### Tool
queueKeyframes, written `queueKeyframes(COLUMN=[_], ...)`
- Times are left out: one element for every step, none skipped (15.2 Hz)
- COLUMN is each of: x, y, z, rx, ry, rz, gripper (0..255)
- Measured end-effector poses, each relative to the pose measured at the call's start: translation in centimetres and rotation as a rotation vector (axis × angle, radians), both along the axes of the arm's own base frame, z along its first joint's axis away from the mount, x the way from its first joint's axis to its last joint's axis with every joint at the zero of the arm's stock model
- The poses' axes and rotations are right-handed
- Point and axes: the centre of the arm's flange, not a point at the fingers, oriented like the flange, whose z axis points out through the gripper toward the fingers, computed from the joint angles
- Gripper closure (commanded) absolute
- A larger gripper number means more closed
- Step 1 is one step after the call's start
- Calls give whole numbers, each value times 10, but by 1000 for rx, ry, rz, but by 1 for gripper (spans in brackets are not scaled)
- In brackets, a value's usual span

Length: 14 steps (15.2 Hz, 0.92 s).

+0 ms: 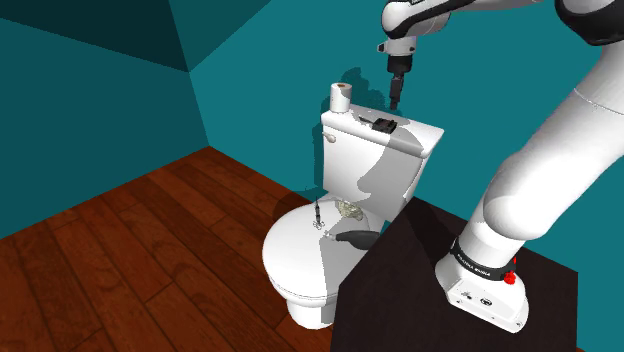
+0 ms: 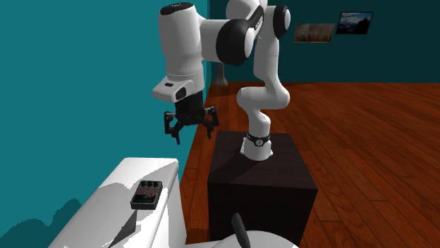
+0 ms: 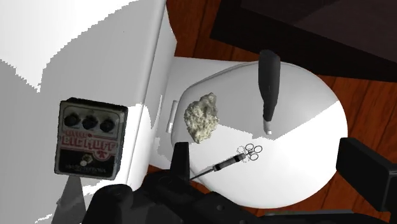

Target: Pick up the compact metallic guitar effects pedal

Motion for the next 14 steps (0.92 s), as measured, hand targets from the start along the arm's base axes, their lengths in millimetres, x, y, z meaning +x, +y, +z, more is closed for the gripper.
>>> queueKeyframes(x=[10, 14, 20, 23, 29, 34, 43, 51, 58, 65, 68, 74, 81, 86], y=[-9, -19, -31, -38, -47, -60, -71, -80, -92, -102, -111, -121, -131, -135], z=[-4, -11, -18, -25, -31, -38, -48, -53, -59, -67, -74, -81, -87, -93], rx=[-1, -2, -3, -4, -5, -6, -7, -8, -9, -10, -11, -12, -13, -13], ry=[12, 24, 35, 48, 60, 71, 83, 96, 107, 119, 132, 143, 155, 163], rz=[14, 28, 40, 55, 68, 80, 94, 109, 122, 136, 150, 164, 177, 185], gripper=[0, 0, 0, 0, 0, 0, 0, 0, 0, 0, 0, 0, 0, 0])
